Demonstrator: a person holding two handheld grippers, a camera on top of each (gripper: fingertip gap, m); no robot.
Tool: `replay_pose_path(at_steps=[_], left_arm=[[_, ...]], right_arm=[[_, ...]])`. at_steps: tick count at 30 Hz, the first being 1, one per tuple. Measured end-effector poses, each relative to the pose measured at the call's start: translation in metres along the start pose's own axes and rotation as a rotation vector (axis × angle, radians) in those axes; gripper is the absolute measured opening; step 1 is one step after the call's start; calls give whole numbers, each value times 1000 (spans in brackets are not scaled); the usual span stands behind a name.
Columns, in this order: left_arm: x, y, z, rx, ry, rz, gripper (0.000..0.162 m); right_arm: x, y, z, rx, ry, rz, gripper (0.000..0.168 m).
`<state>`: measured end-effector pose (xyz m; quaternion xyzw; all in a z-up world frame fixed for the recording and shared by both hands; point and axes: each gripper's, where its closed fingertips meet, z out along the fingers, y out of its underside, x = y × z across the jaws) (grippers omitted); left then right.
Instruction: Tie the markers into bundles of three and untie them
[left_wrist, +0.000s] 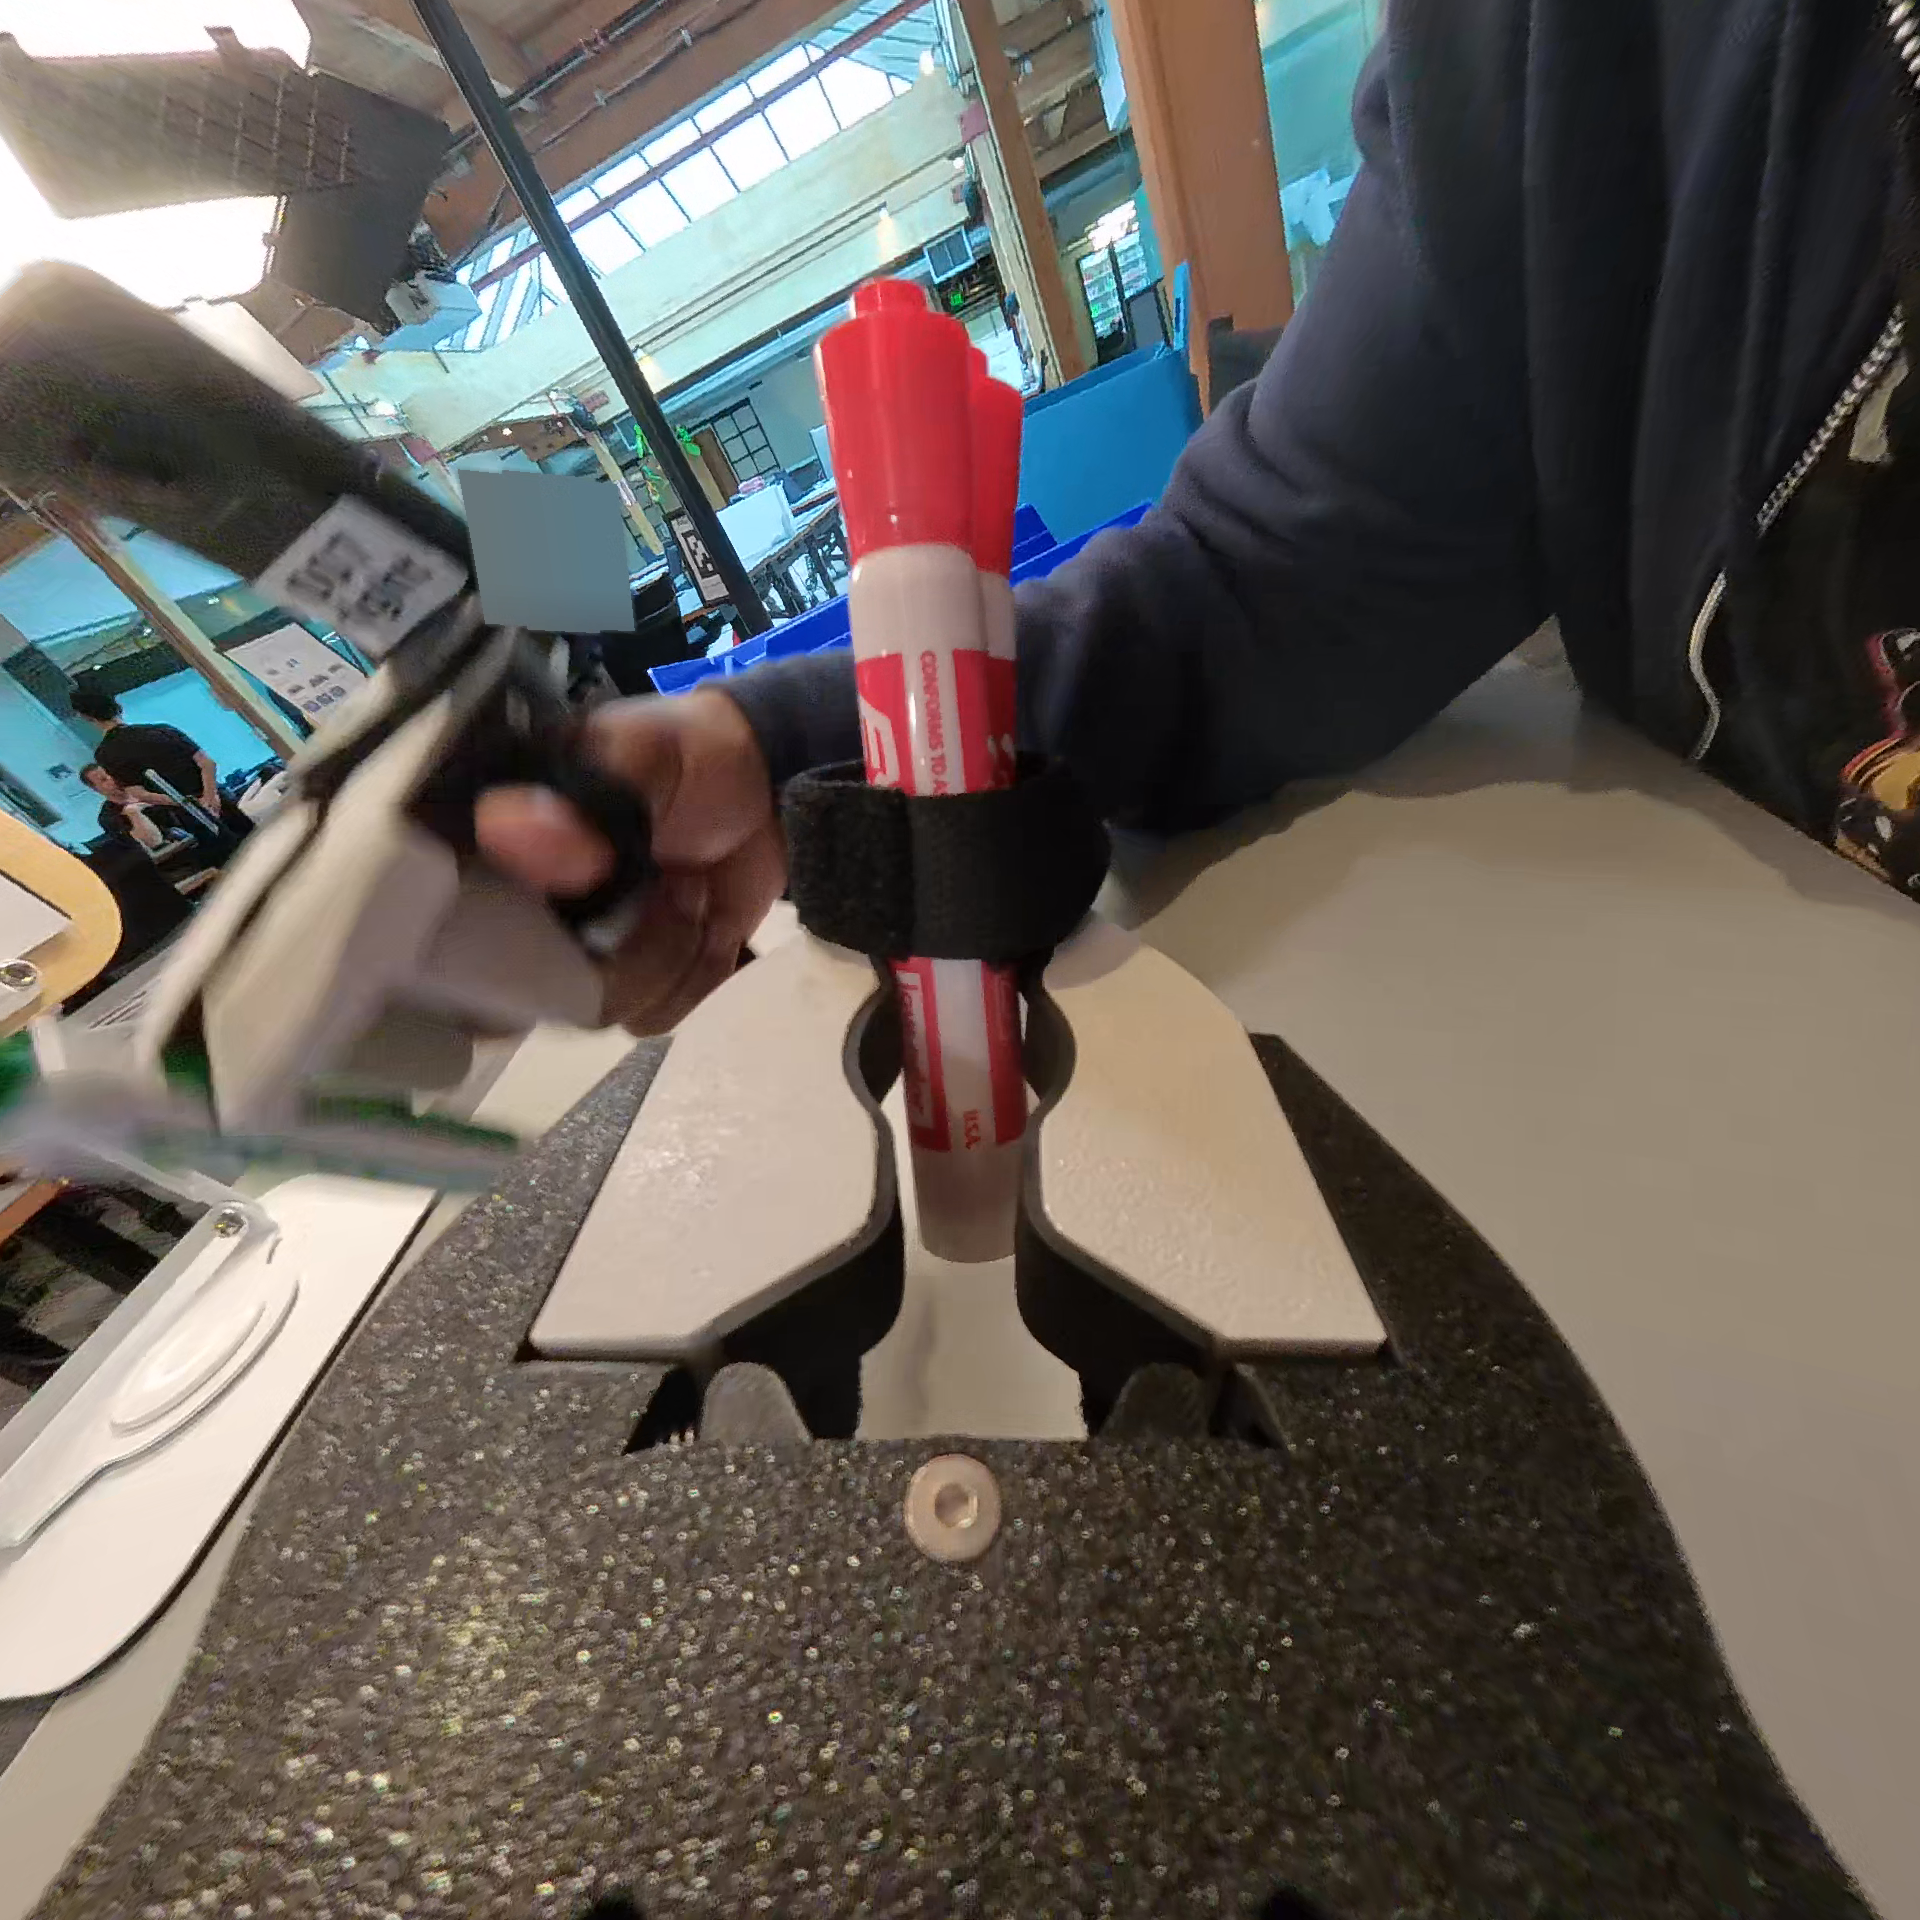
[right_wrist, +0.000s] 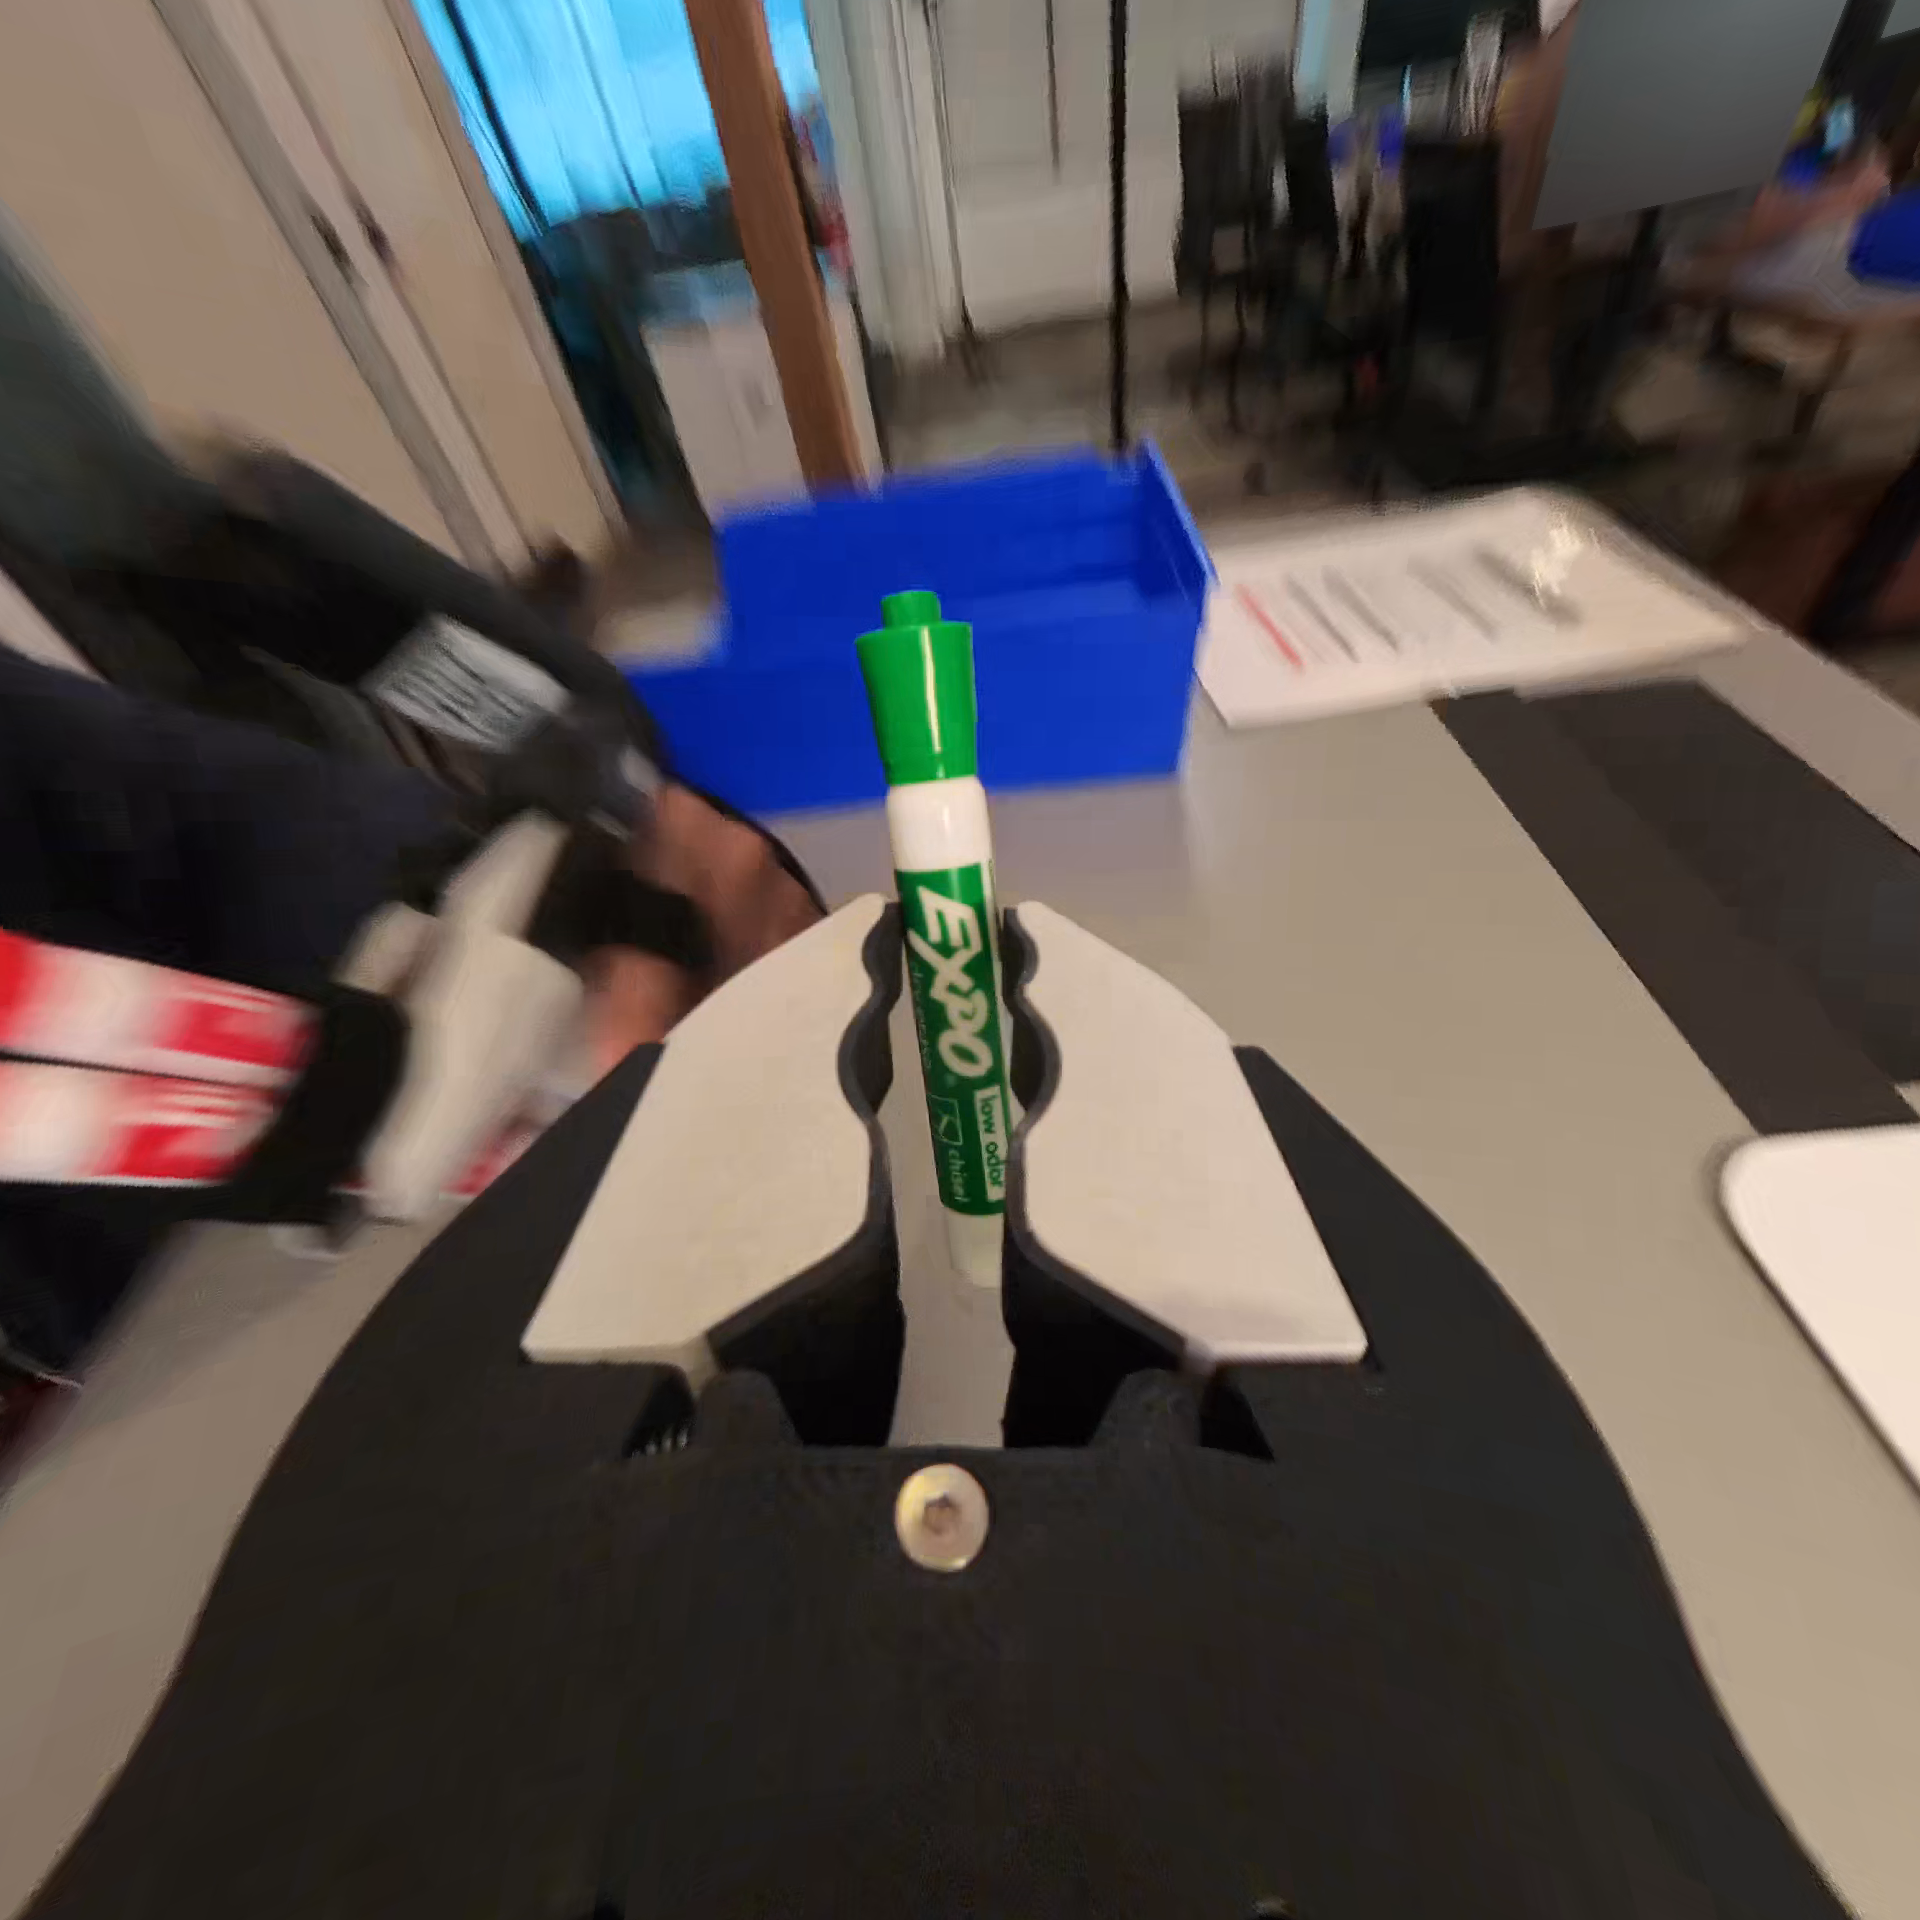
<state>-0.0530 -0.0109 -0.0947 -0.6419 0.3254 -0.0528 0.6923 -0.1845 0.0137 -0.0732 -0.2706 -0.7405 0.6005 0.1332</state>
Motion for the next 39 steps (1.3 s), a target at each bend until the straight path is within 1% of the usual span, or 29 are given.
replay_pose_path(at_steps=[2,4,6,8,11,15,21,26,31,39], left_arm=[[2,1,2,0,8,-2,19],[4,2,4,-2,12,-5,19],[5,3,6,-3,18,-6,19],[8,3,7,-4,28,-4,19],[14,3,10,-4,56,-1,19],[20,3,12,-7,90,1,19],[25,5,13,-7,123,-11,19],[26,10,15,-16,135,-32,19],[22,9,13,1,119,-50,19],[23,17,14,-74,118,-12,19]], right_arm=[[-31,-34,-30,215,-107,69,17],[-59,-56,-54,388,-206,131,17],[-82,-67,-70,503,-289,185,17],[-100,-67,-76,557,-377,246,17],[-114,-61,-72,578,-466,325,17],[-122,-56,-63,592,-555,404,17],[-128,-45,-50,591,-575,406,17],[-128,-40,-50,606,-558,358,17],[-118,-40,-60,649,-487,297,17],[-109,-27,-70,651,-382,282,17]])
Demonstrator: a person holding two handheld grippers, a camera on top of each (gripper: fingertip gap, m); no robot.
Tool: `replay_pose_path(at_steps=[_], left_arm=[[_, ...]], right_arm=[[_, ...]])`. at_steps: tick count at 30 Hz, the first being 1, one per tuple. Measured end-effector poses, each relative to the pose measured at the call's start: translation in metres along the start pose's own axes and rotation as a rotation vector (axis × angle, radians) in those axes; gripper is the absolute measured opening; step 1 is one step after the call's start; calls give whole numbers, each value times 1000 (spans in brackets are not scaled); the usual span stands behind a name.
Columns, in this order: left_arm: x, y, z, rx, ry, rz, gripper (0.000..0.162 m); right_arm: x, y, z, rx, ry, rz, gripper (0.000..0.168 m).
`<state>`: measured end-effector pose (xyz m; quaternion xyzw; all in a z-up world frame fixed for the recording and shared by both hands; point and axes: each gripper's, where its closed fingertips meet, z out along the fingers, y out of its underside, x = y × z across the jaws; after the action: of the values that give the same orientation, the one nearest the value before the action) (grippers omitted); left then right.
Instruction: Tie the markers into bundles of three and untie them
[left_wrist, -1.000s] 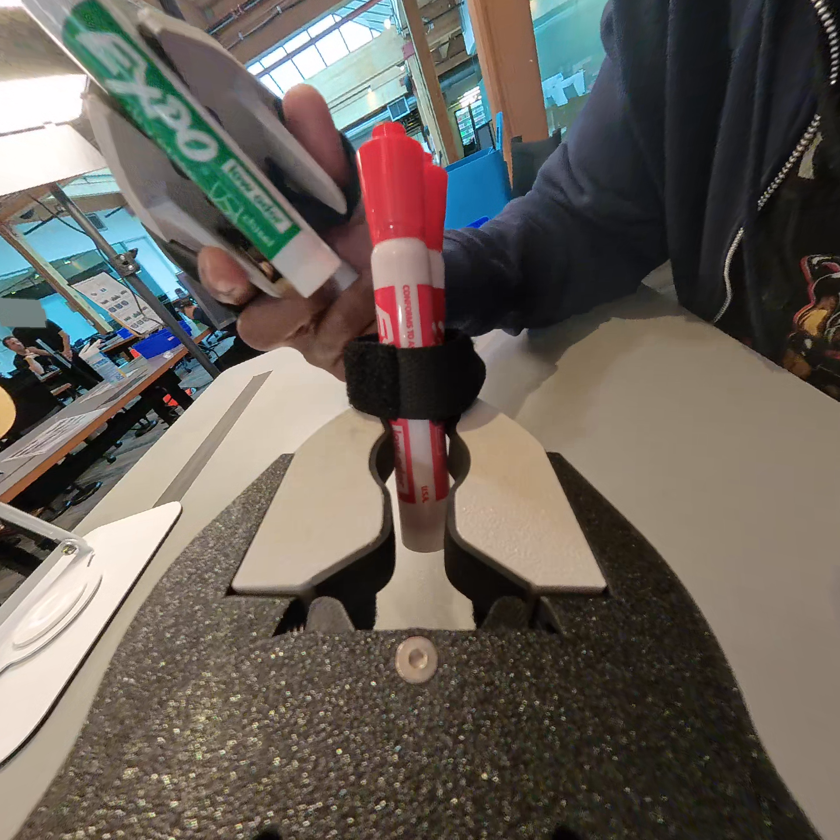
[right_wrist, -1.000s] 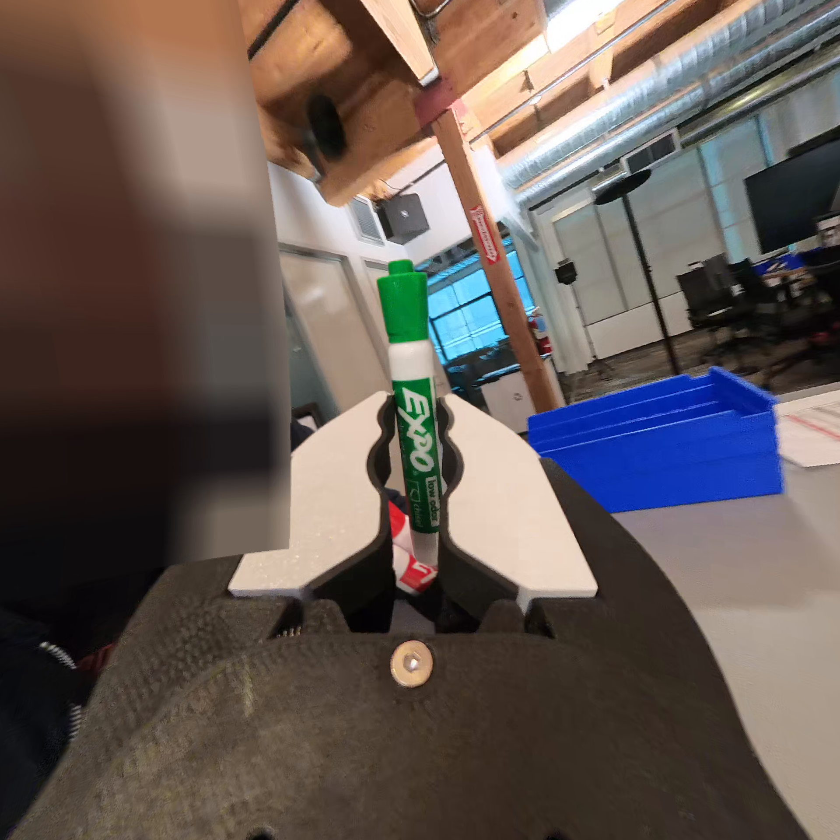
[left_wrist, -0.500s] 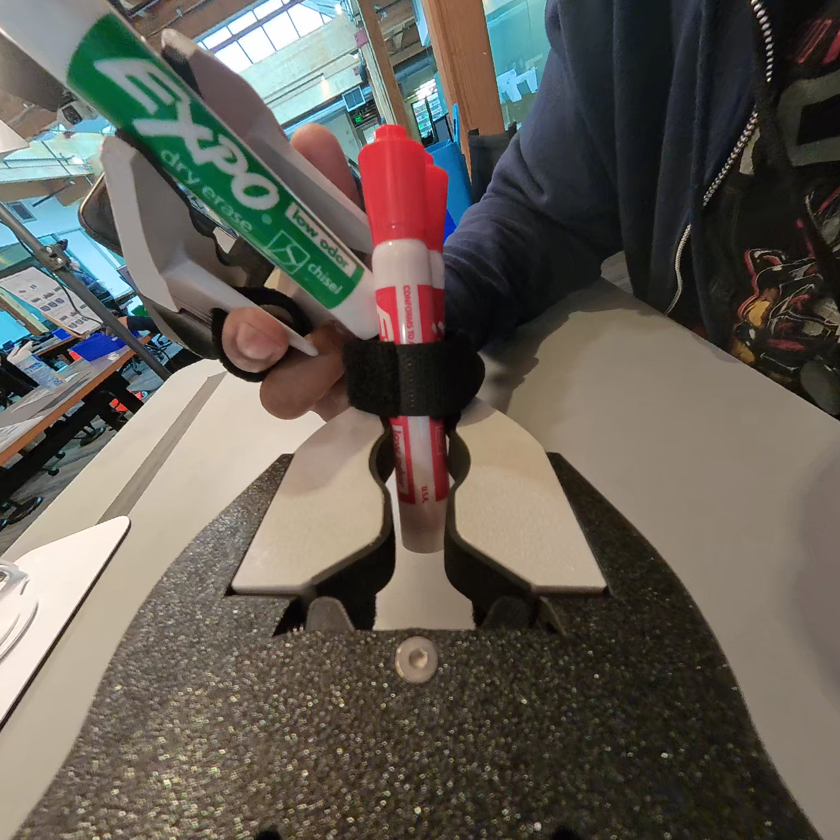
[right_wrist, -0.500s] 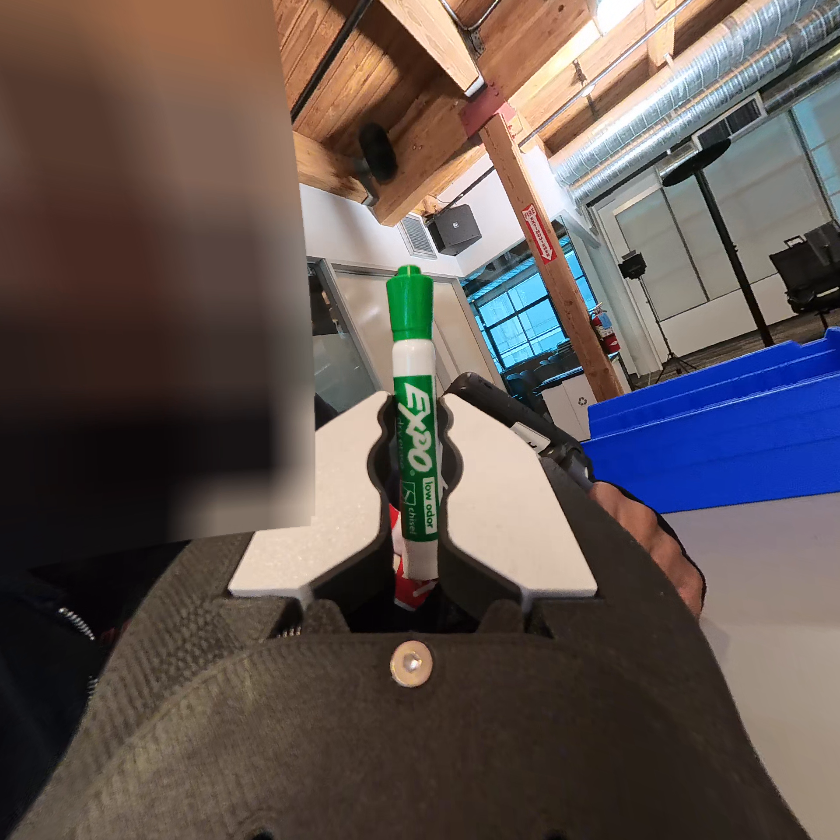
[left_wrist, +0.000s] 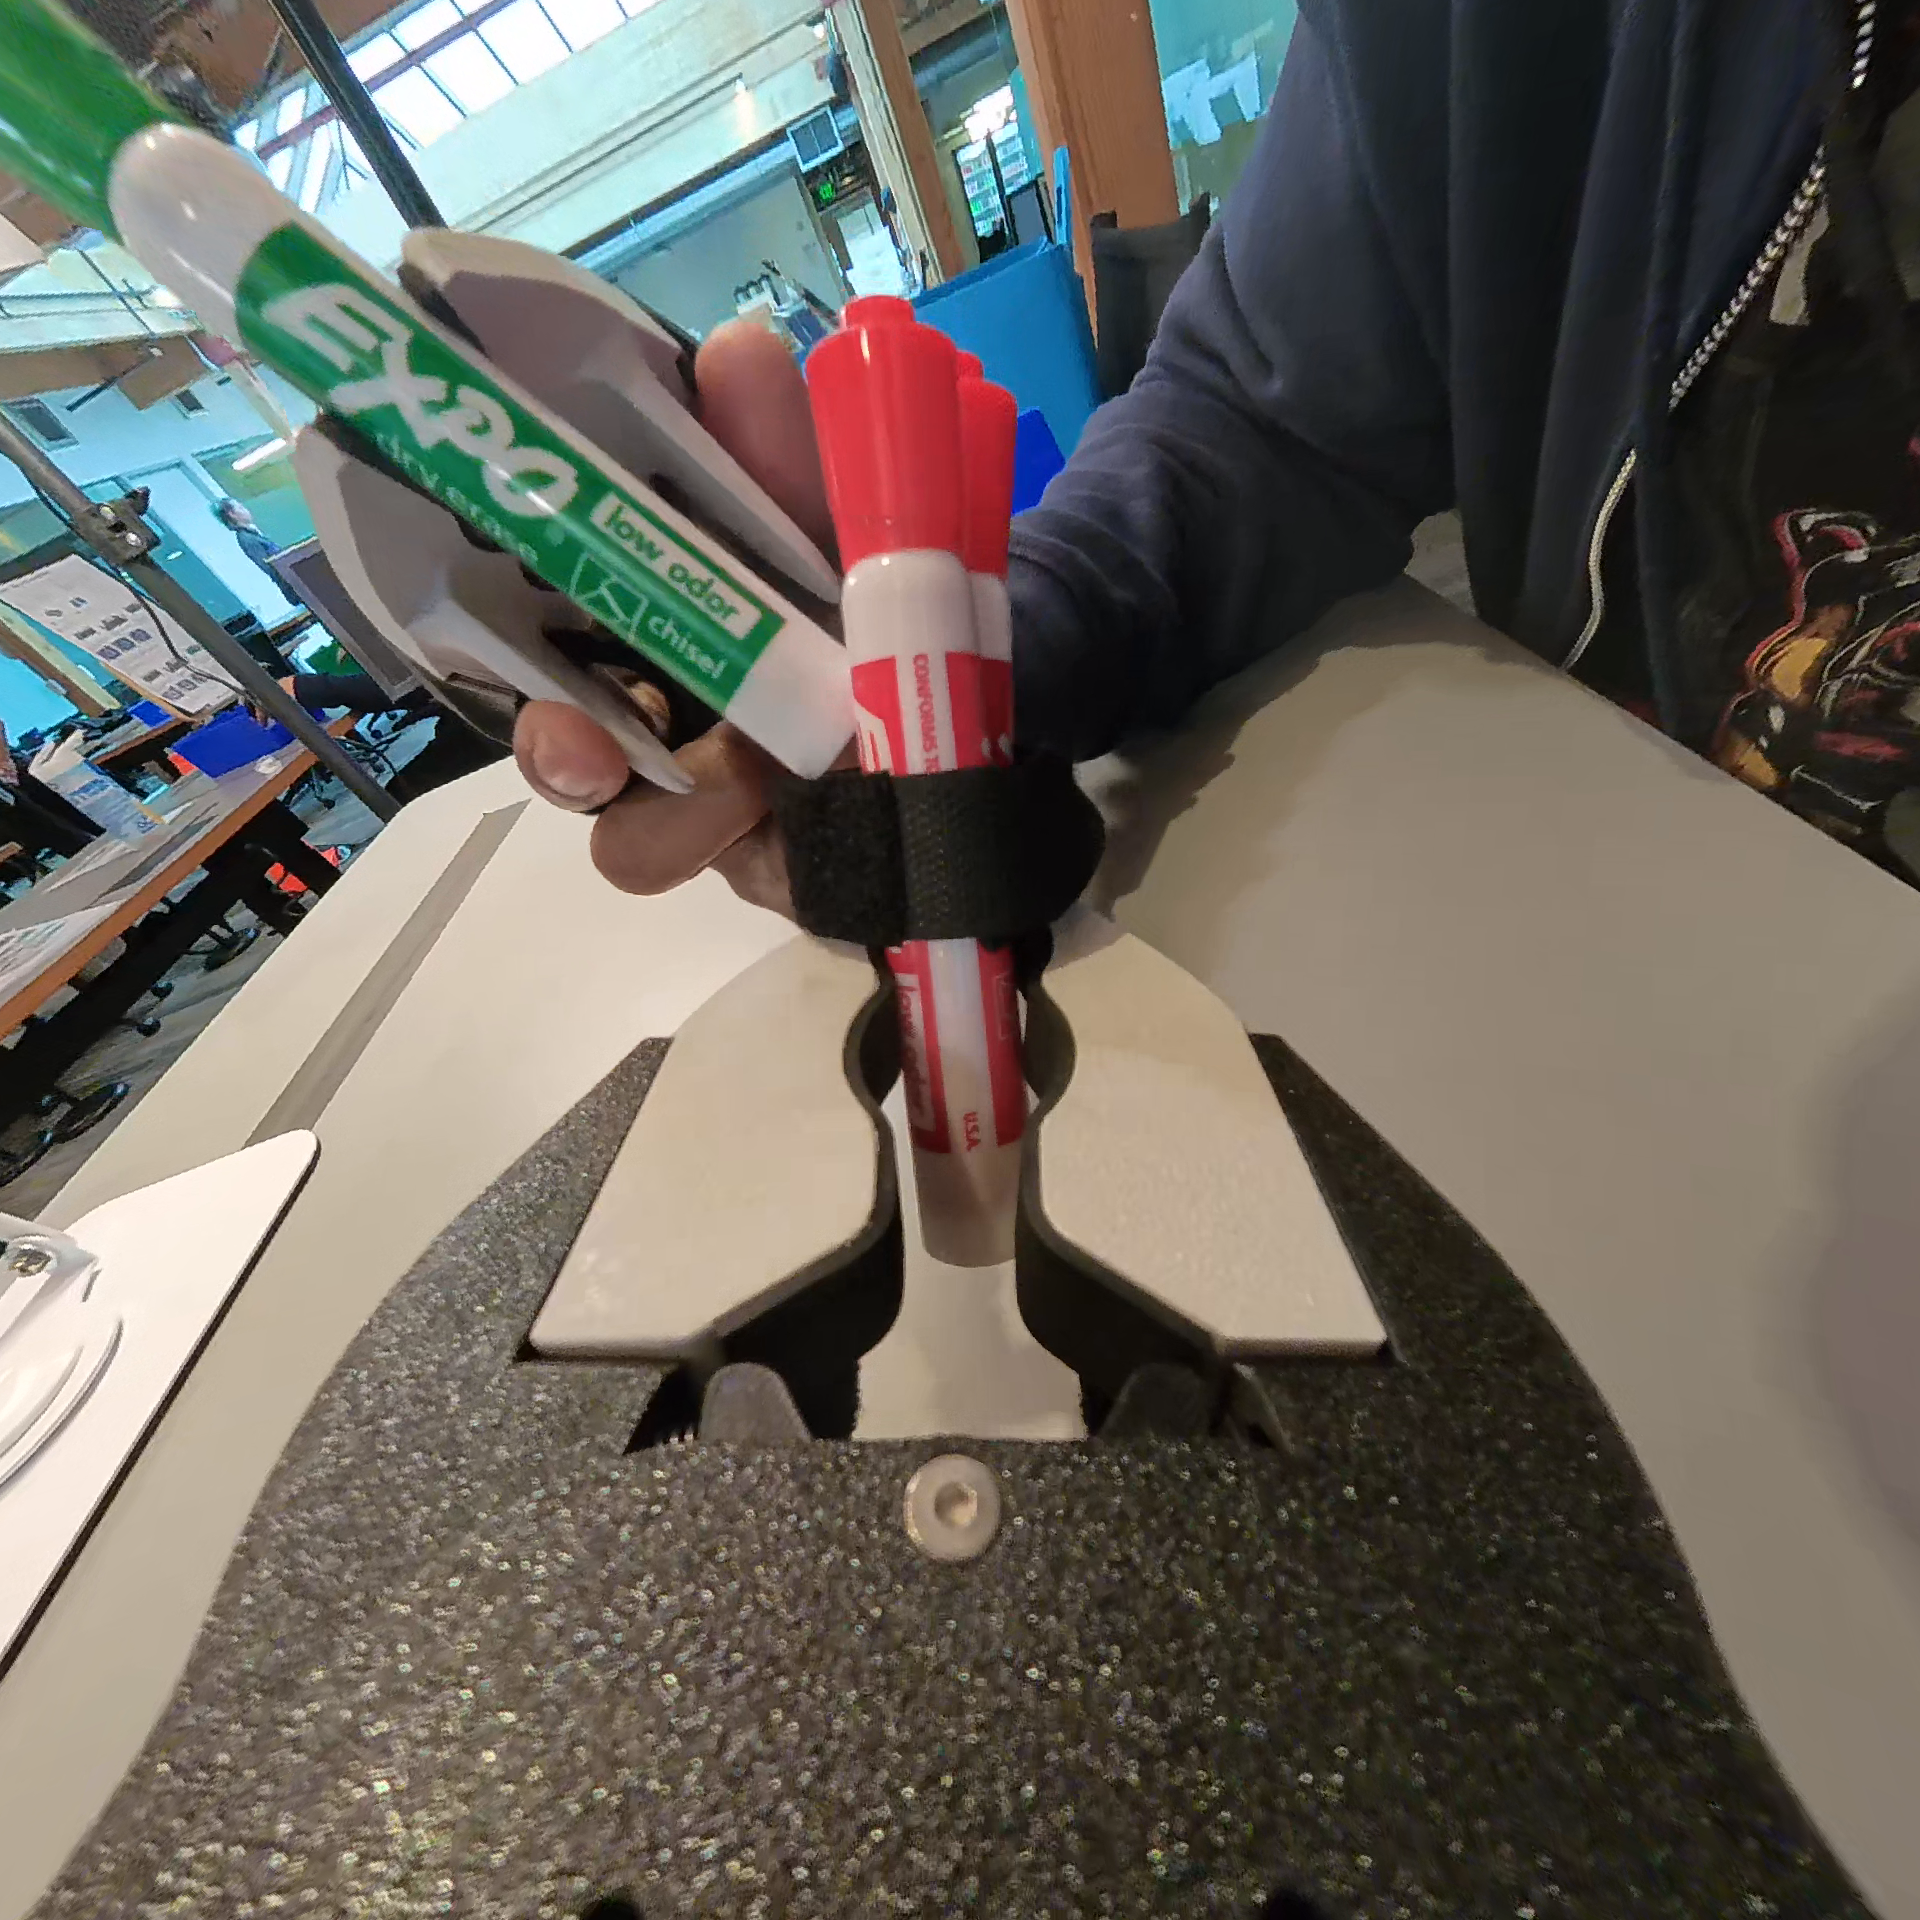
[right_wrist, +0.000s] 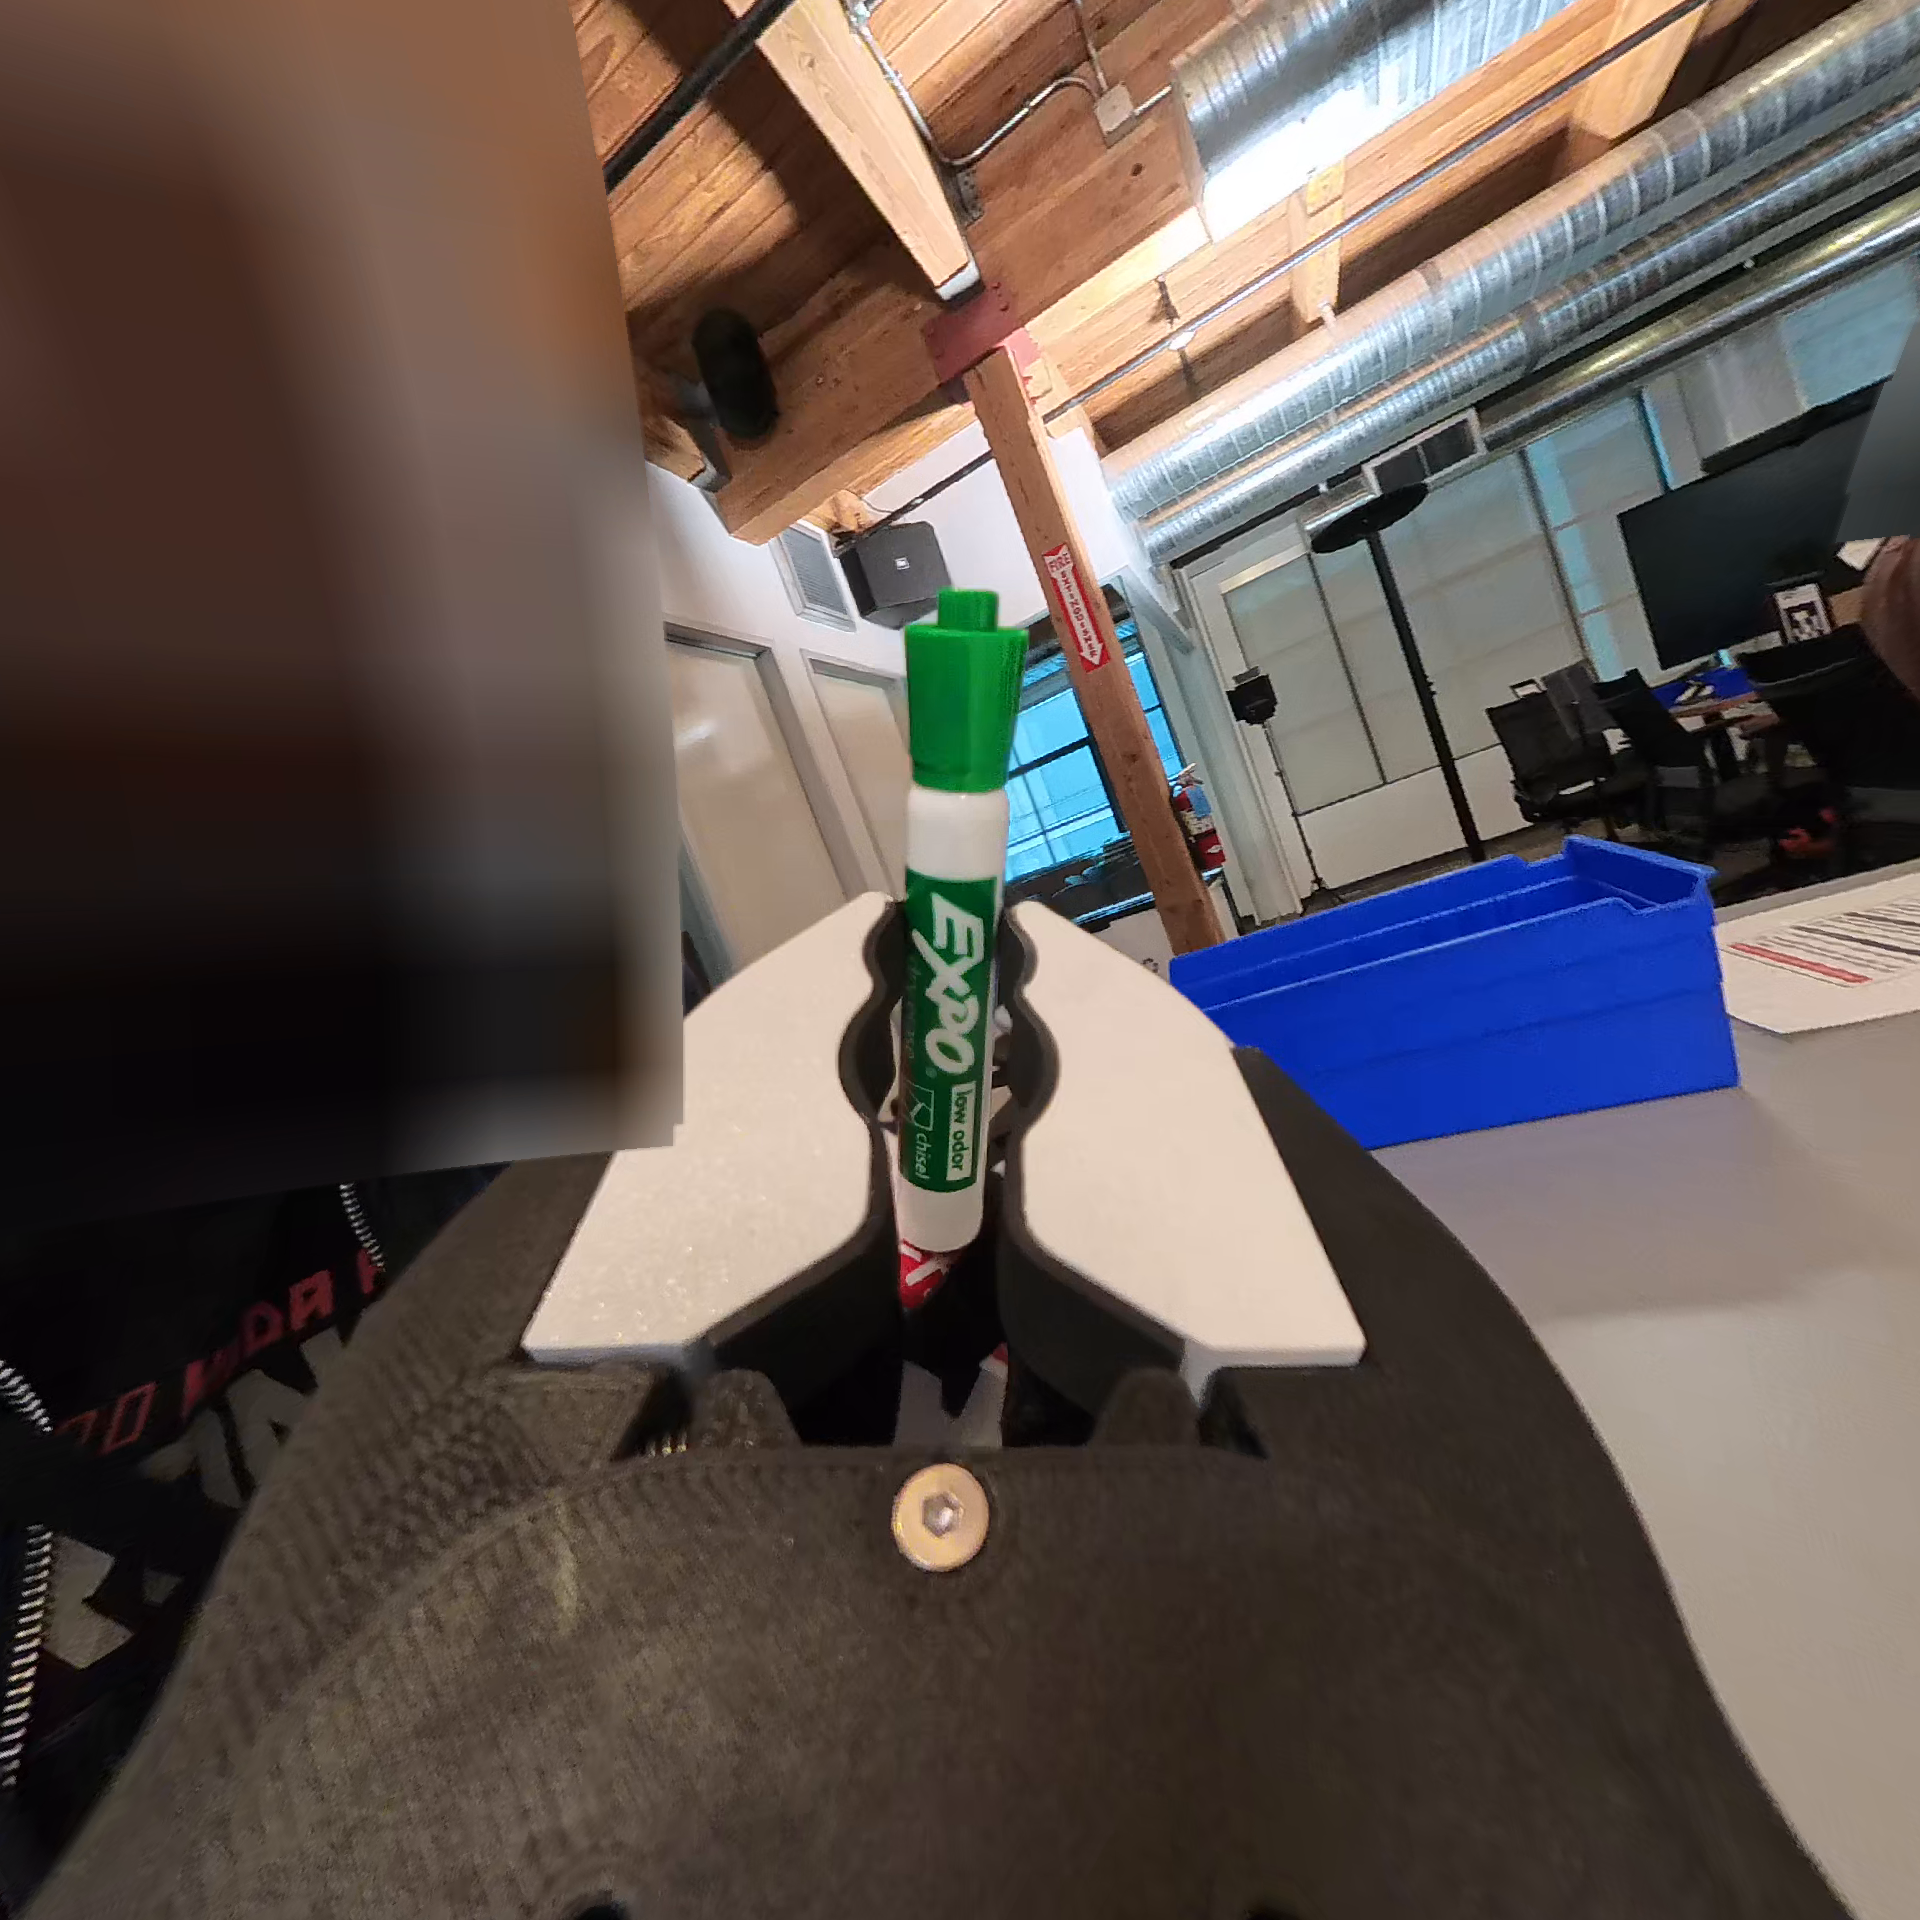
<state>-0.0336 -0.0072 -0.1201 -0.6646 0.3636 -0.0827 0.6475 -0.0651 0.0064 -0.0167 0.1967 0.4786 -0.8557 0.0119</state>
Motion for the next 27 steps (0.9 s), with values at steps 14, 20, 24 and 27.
replay_pose_path(at_steps=[14,20,24,27], left_arm=[[2,28,8,-204,3,12,19],[1,32,8,-205,3,-14,19],[-1,32,8,-184,3,-40,19],[-5,29,6,-160,-14,-60,19]], right_arm=[[0,20,-30,-28,155,-126,17],[-7,30,-30,-138,202,-381,17],[-9,36,-28,-198,221,-497,17],[-6,39,-28,-249,241,-567,17]])
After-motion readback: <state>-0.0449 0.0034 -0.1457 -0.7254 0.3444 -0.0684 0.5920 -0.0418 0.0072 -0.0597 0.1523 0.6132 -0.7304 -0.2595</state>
